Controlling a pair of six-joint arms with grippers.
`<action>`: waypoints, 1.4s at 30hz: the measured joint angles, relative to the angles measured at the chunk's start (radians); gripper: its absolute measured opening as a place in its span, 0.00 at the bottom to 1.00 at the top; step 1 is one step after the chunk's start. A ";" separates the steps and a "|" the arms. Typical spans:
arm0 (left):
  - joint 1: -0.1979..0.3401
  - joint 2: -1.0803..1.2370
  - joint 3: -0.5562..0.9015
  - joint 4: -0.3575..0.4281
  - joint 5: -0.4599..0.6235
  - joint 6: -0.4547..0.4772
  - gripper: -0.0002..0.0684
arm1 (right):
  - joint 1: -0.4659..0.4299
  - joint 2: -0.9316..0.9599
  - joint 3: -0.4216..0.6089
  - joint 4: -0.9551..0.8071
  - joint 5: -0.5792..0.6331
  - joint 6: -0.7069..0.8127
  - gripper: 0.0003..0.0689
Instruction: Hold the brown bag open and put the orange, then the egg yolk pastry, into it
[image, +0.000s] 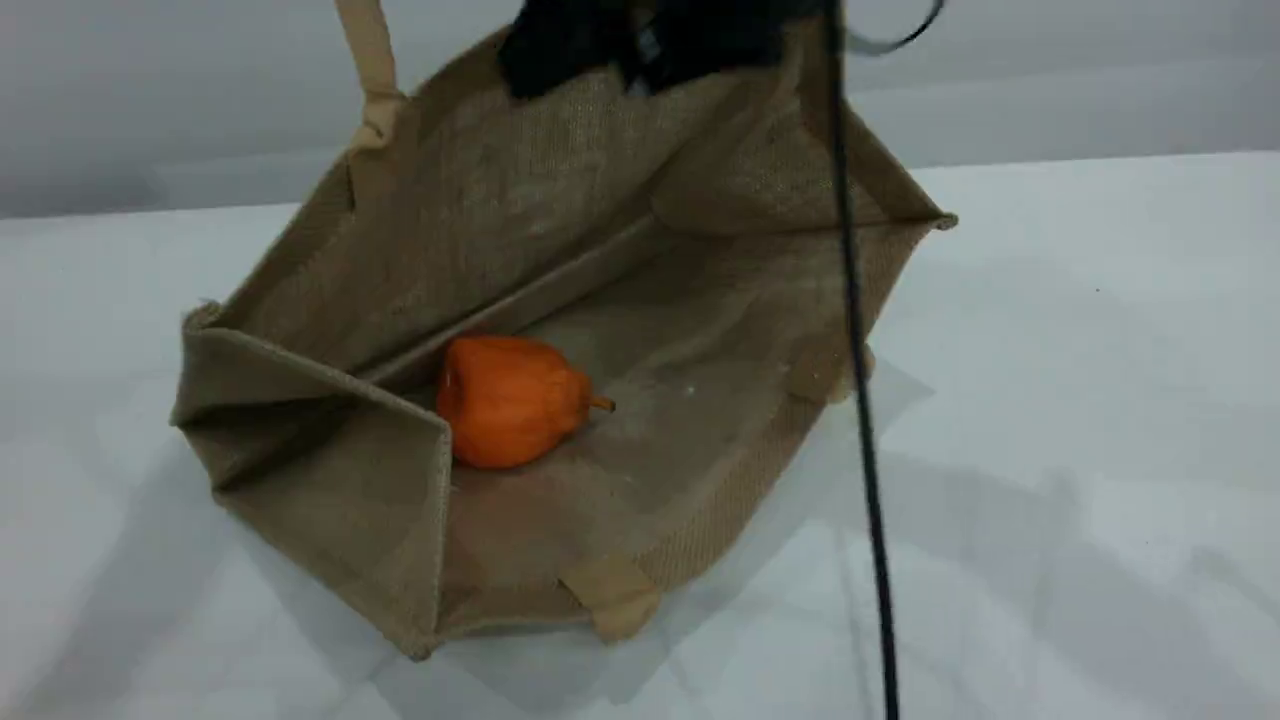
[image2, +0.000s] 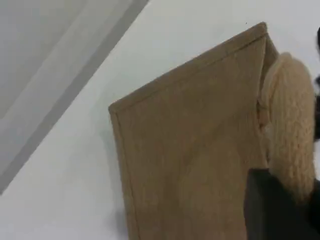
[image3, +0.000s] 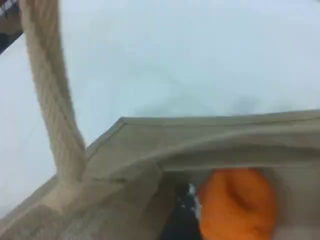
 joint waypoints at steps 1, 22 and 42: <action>0.000 0.000 0.000 0.007 0.000 0.000 0.13 | -0.018 -0.015 0.000 -0.033 0.013 0.031 0.83; 0.128 -0.041 -0.041 0.050 0.001 -0.025 0.13 | -0.310 -0.015 0.001 -0.321 0.105 0.242 0.83; 0.131 -0.050 -0.040 0.057 0.000 -0.034 0.13 | -0.263 0.227 0.000 -0.321 0.091 0.245 0.83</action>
